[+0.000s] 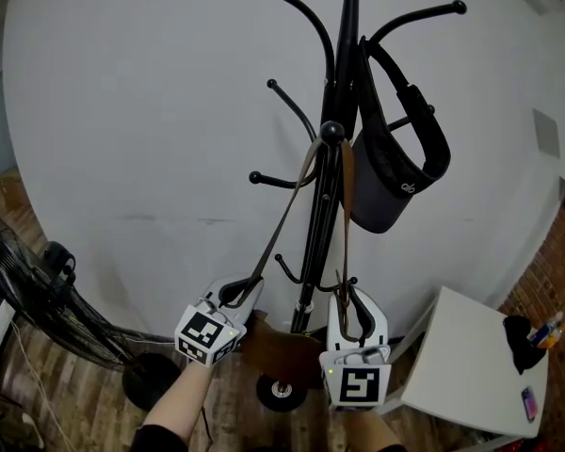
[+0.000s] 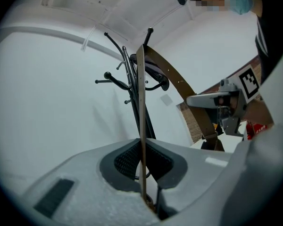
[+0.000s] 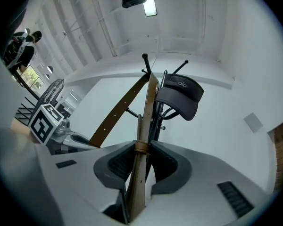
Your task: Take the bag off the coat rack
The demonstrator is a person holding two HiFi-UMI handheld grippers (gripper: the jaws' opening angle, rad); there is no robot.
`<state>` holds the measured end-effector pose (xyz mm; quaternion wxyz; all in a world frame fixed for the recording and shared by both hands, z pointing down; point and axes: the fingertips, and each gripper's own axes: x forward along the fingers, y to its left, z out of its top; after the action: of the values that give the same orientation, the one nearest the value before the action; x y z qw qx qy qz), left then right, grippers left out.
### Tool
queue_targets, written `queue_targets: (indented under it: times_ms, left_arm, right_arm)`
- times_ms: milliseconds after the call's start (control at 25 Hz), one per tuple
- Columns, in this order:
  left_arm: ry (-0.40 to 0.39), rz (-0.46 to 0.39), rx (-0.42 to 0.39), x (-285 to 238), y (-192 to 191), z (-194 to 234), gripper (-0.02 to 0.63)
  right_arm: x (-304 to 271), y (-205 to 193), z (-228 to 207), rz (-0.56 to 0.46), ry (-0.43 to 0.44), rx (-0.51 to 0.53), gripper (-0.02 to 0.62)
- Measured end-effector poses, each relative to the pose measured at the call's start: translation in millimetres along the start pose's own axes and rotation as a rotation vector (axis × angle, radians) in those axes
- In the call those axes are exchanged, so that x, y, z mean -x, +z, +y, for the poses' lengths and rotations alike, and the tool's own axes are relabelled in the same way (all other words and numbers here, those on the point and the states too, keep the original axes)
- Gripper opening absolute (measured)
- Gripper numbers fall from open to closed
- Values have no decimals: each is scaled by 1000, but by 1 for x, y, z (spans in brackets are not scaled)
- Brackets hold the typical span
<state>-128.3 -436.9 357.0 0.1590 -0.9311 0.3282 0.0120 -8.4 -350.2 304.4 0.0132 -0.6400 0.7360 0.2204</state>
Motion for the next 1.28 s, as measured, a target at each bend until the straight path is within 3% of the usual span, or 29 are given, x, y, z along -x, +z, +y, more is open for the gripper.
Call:
queue_targets:
  times_ms: [480, 1280]
  left_arm:
    - [27, 0, 63, 11, 10, 0, 11]
    - [129, -38, 17, 37, 72, -11, 11]
  right_arm:
    - [3, 5, -1, -30, 84, -96, 60]
    - [11, 47, -12, -131, 228, -162, 58]
